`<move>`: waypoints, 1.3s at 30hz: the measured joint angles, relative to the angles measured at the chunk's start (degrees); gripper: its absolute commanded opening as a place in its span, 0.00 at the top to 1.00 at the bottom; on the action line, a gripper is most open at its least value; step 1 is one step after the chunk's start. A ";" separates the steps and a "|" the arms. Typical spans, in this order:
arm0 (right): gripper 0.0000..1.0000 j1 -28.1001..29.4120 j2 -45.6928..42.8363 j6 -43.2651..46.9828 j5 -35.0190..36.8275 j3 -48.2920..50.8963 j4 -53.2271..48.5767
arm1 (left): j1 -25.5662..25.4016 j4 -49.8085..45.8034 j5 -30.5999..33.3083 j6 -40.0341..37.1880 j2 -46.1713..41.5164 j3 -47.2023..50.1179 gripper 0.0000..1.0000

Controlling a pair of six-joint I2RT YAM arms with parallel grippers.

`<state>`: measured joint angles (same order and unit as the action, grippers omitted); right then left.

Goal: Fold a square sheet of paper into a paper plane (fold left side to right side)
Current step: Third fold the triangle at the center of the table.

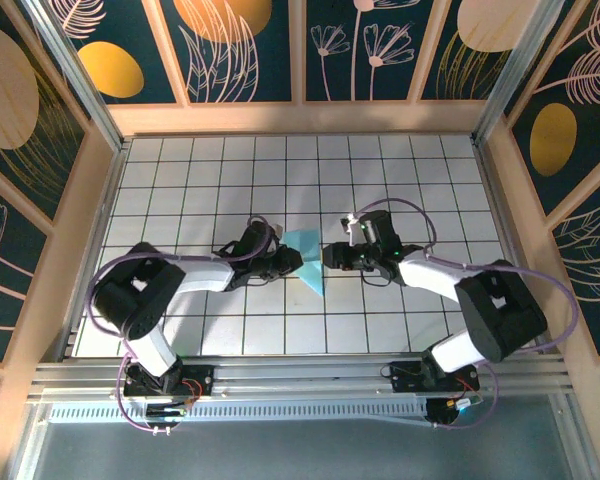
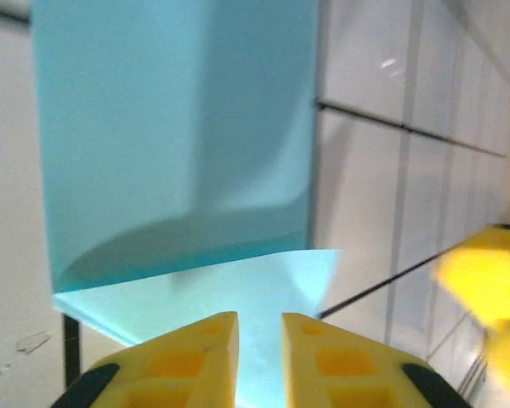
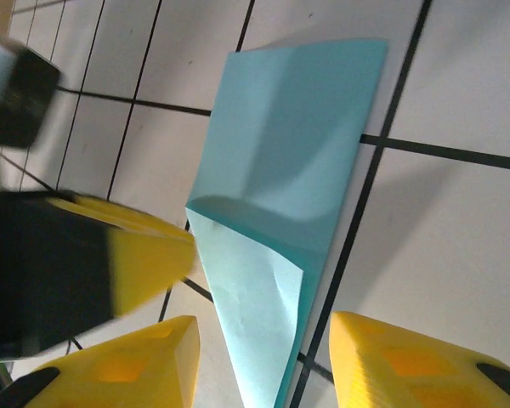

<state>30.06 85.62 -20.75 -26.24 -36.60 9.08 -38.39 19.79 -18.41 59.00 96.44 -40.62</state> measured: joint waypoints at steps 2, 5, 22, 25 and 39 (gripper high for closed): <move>0.56 0.07 2.73 1.22 -1.01 0.00 1.62 | 1.73 -0.33 0.70 -0.04 -3.30 0.02 0.66; 0.56 0.37 6.14 2.32 -2.21 -0.15 3.45 | 5.20 -0.83 1.33 -0.48 -6.88 0.17 0.63; 1.00 1.97 11.34 3.65 -4.26 -2.03 7.48 | 9.81 -1.73 0.59 -0.87 -7.34 4.87 0.54; 1.00 1.97 11.17 3.69 -4.09 -2.03 7.21 | 10.38 0.31 -0.76 -0.13 -6.49 5.70 0.52; 1.00 -0.48 2.21 2.38 -5.64 1.66 9.68 | 10.75 10.40 -8.92 2.60 4.26 3.52 0.57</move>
<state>29.58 87.83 -18.37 -31.88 -34.94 18.76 -27.64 30.20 -27.33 61.60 100.71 -37.10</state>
